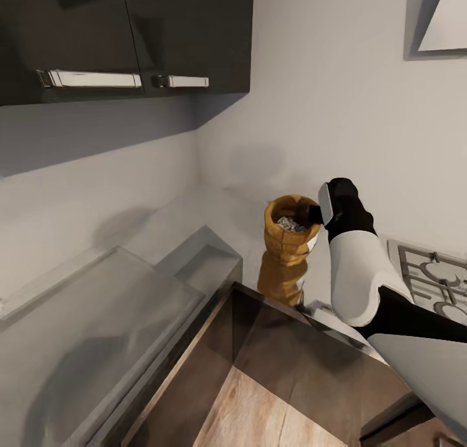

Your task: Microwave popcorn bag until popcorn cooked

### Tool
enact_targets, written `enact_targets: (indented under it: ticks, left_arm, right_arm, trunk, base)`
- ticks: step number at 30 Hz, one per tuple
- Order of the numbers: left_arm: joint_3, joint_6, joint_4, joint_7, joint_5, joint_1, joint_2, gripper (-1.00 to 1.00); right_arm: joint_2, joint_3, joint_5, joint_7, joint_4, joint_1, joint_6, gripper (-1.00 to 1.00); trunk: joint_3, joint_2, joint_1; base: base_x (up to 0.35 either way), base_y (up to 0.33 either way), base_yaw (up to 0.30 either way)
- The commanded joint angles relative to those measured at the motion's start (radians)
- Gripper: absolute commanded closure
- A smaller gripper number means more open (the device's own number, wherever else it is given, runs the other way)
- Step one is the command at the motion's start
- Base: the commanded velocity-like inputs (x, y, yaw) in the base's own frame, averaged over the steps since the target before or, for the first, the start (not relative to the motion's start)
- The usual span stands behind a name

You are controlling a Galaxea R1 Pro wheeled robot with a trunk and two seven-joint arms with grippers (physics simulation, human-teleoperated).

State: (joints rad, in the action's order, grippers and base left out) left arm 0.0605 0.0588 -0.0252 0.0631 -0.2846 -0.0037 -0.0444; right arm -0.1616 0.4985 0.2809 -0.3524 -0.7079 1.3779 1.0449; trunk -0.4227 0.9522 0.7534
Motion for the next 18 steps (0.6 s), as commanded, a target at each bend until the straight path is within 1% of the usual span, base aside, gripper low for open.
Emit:
enact_targets:
  ticks: [1, 9, 14, 16, 18]
  left_arm:
    - [0.006, 0.003, 0.001, 0.005, -0.004, 0.0, 0.0, -1.0]
    - [0.005, 0.003, 0.001, 0.004, -0.004, 0.0, 0.0, -1.0]
    - [0.005, 0.003, 0.001, 0.004, -0.004, 0.0, 0.0, -1.0]
    - [0.005, 0.003, 0.001, 0.004, -0.004, 0.0, 0.0, -1.0]
    - [0.005, 0.003, 0.001, 0.004, -0.004, 0.0, 0.0, -1.0]
  right_arm:
    - [-0.001, 0.005, 0.003, -0.001, -0.001, 0.001, 0.002, 1.0]
    - [0.0, 0.006, 0.003, -0.001, -0.011, 0.001, 0.002, 1.0]
    - [-0.004, 0.003, 0.001, -0.002, -0.169, 0.001, 0.002, 1.0]
    - [-0.004, 0.002, 0.001, -0.002, -0.2, 0.001, 0.002, 1.0]
    - [-0.004, 0.003, 0.002, -0.002, -0.208, 0.001, 0.002, 1.0]
  trunk:
    - [-0.001, 0.001, -0.001]
    - [-0.001, 0.001, -0.001]
    - [-0.001, 0.001, -0.001]
    - [-0.001, 0.001, -0.001]
    - [-0.001, 0.001, -0.001]
  base:
    - [-0.336, 0.0, 0.0]
    - [-0.345, 0.0, 0.0]
    - [-0.348, 0.0, 0.0]
    - [-0.348, 0.0, 0.0]
    - [-0.348, 0.0, 0.0]
